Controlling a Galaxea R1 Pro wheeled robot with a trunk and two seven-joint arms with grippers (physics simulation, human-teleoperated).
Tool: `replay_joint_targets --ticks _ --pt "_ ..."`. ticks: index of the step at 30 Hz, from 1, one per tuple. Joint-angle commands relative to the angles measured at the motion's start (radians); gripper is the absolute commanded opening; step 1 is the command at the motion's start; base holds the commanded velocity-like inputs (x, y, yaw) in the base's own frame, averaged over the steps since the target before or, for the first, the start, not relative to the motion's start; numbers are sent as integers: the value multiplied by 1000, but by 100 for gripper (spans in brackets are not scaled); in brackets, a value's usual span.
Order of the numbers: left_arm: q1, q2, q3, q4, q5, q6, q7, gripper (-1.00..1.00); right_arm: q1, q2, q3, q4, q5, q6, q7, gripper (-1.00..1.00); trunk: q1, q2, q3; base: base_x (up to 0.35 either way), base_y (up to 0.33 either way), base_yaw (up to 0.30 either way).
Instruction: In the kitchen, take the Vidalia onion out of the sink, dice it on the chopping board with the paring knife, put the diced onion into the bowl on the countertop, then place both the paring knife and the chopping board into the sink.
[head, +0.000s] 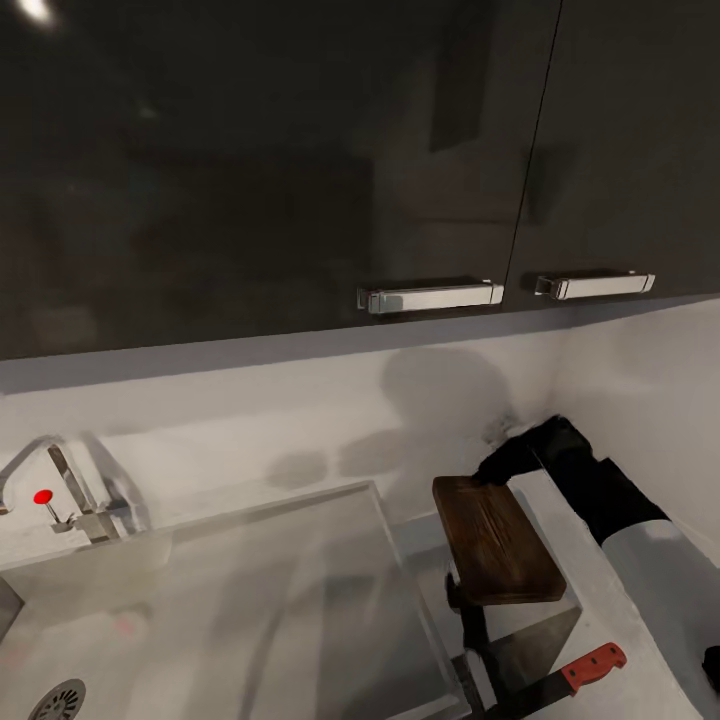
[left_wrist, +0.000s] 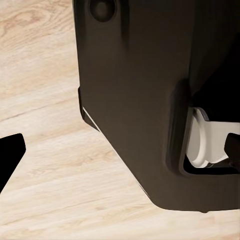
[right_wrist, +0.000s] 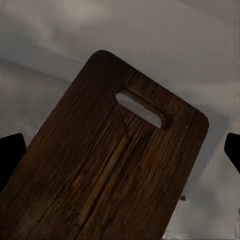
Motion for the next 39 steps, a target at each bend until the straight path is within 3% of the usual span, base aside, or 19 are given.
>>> replay_joint_targets --ticks 1,2,6,7,11,13,18,21,25,28,29,34,39 --pt "0 0 -1 -2 0 0 0 100 -1 -8 6 -10 37 -8 55 100 1 -2 -2 0 0 0" --pt "0 0 -1 -2 0 0 0 100 -1 -21 10 -24 79 -27 128 100 1 -2 -2 0 0 0" --pt "0 1 -1 -2 0 0 0 100 -1 -57 15 -47 182 -129 308 100 1 -2 -2 0 0 0" --pt "0 1 -1 -2 0 0 0 100 -2 -77 15 -50 206 -170 360 100 1 -2 -2 0 0 0" --pt "0 0 -1 -2 0 0 0 100 -16 -126 16 -61 236 -237 451 100 1 -2 -2 0 0 0" --pt "0 0 -1 -2 0 0 0 100 -60 -163 15 -68 248 -271 511 100 1 -2 -2 0 0 0" --pt "0 -1 -1 -2 0 0 0 100 -155 -182 15 -74 254 -283 573 100 1 -2 -2 0 0 0" --pt "0 -2 -1 -2 0 0 0 100 -189 -183 14 -68 267 -282 569 100 1 -2 -2 0 0 0" --pt "0 -2 -1 -2 0 0 0 100 -244 -169 13 2 297 -281 509 100 1 -2 -2 0 0 0" --pt "0 -2 -1 -2 0 0 0 100 -292 -159 13 124 306 -282 411 100 1 -2 -2 0 0 0" --pt "0 -2 -1 -2 0 0 0 100 -330 -157 13 220 308 -284 341 100 1 -2 -2 0 0 0" --pt "0 -2 -1 -2 0 0 0 100 -365 -148 13 334 309 -285 263 100 1 -2 -2 0 0 0" --pt "0 -2 -1 -2 0 0 0 100 -374 -52 15 473 309 -286 160 100 1 -2 -2 0 0 0"
